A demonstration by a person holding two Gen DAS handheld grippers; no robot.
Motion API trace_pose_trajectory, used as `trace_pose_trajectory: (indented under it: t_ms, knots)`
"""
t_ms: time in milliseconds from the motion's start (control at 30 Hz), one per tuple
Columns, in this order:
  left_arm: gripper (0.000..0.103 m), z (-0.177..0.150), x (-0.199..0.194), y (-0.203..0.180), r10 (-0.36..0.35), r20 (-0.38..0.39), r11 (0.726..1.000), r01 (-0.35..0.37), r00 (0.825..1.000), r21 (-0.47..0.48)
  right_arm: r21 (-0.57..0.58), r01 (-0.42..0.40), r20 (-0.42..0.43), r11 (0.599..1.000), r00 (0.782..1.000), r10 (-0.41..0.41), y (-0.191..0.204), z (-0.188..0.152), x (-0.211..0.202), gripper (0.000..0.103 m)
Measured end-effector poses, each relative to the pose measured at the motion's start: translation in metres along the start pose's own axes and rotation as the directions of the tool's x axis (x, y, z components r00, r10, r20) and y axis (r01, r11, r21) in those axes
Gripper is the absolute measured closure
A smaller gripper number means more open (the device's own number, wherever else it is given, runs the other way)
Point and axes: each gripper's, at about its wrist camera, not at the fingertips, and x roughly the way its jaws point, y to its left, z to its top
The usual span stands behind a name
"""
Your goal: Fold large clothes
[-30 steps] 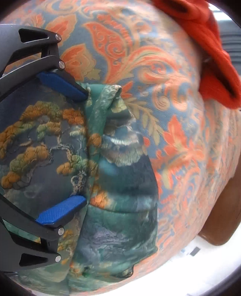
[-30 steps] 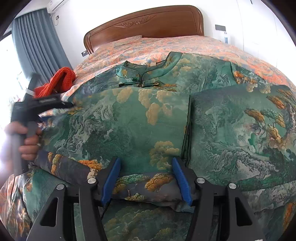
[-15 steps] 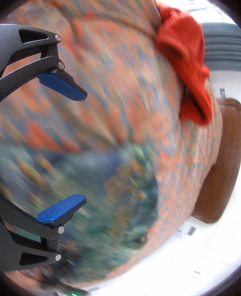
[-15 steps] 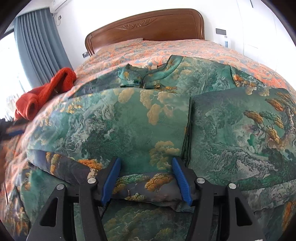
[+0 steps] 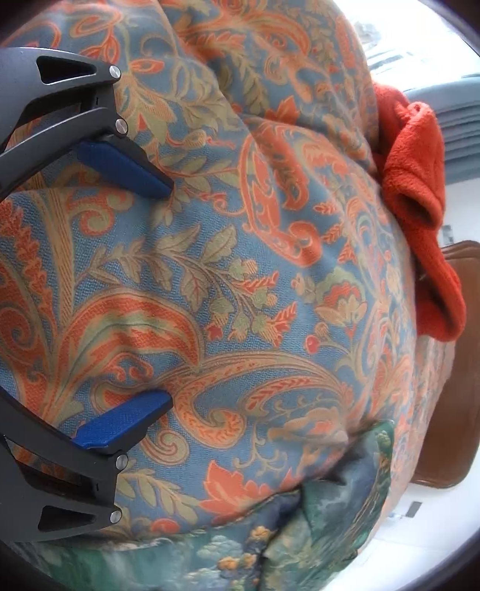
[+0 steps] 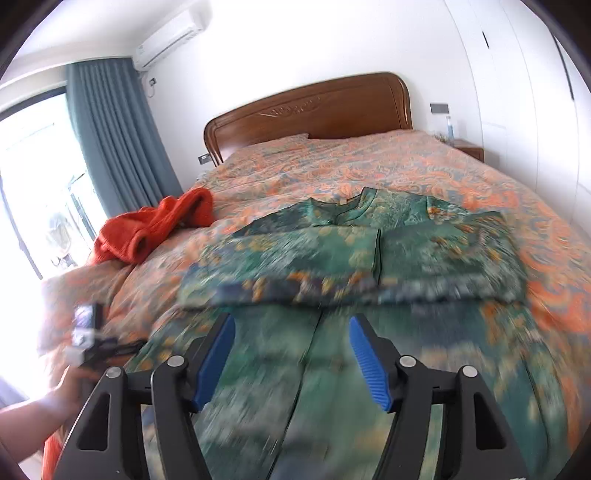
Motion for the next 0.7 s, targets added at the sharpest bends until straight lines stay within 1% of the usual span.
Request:
trace_pose_trajectory:
  t_ms: [67,133,200,300,433,533,700]
  knots:
    - [0.0,-0.005,-0.003,0.001,0.008,0.025,1.0,-0.008,1.0,0.003,-0.029,0.024,0.018,0.999,1.0,-0.024,0.015,-0.023,-0.03,0.036]
    - [0.0,-0.005,0.0,0.0,0.012,0.013,1.0,-0.012,1.0,0.014,-0.03,0.04,0.029,0.999,0.999,-0.039,0.022,-0.042,-0.051,0.036]
    - [0.0,-0.002,0.003,-0.001,0.013,-0.004,1.0,-0.013,1.0,0.018,0.003,0.038,0.024,0.999,0.999,-0.039,0.026,-0.058,-0.068,0.036]
    - [0.0,-0.005,-0.001,-0.002,0.014,0.0,1.0,-0.014,1.0,0.018,0.052,0.037,0.027,0.998,0.999,-0.039,0.025,-0.069,-0.085,0.036]
    - [0.0,-0.003,0.001,-0.002,0.014,0.0,1.0,-0.014,1.0,0.018,0.059,0.069,0.068,0.996,0.995,-0.073,0.022,-0.07,-0.106,0.036]
    - [0.0,-0.003,0.0,-0.002,0.013,0.0,1.0,-0.013,1.0,0.018,0.06,0.076,0.075,0.995,0.994,-0.081,0.023,-0.064,-0.11,0.035]
    - [0.0,-0.003,0.0,-0.002,0.013,0.0,1.0,-0.013,1.0,0.018,0.084,0.05,0.097,0.995,0.994,-0.059,0.031,-0.055,-0.111,0.035]
